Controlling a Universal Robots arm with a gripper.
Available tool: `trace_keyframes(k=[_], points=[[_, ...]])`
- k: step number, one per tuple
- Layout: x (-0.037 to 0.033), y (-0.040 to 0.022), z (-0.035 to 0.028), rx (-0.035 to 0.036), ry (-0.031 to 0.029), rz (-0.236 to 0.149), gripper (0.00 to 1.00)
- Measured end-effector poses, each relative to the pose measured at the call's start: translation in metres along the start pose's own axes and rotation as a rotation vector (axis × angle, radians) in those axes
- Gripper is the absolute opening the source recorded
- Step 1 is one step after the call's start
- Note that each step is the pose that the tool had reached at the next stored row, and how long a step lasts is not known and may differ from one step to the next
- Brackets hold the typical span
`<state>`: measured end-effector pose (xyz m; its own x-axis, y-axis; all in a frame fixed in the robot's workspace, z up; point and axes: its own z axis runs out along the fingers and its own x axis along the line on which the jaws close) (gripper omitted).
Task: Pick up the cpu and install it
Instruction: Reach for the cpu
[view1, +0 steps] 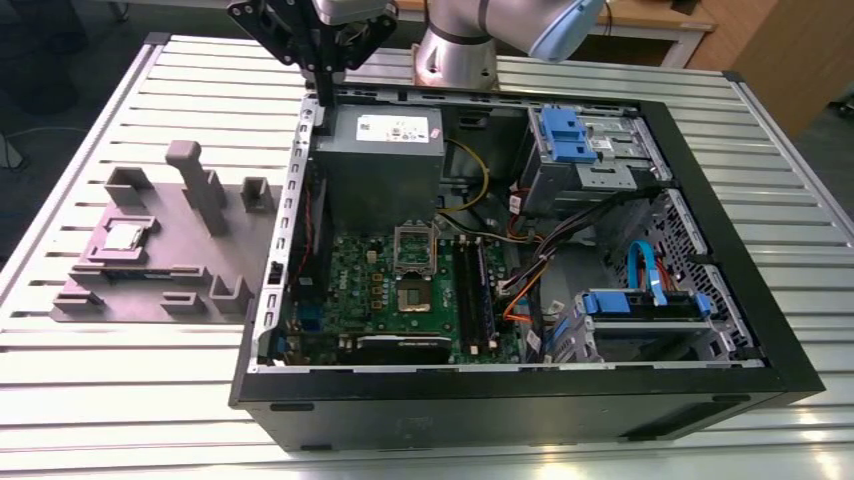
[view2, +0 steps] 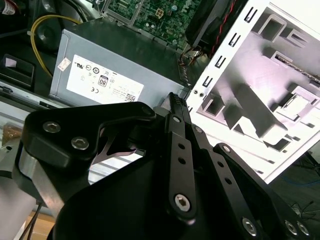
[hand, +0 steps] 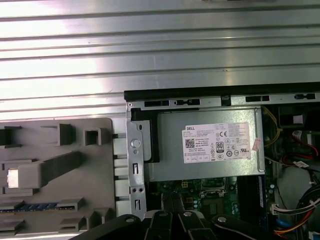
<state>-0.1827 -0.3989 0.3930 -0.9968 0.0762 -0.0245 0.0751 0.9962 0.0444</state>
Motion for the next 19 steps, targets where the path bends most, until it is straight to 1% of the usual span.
trace_keyframes(k=[4, 6, 19], points=[[0.0006, -0.0001, 0.0000, 0.0000, 0.0000, 0.000, 0.10], [0.0024, -0.0002, -0.0001, 0.0000, 0.0000, 0.000, 0.10], [0.0050, -0.0004, -0.0001, 0.0000, 0.0000, 0.000, 0.10]])
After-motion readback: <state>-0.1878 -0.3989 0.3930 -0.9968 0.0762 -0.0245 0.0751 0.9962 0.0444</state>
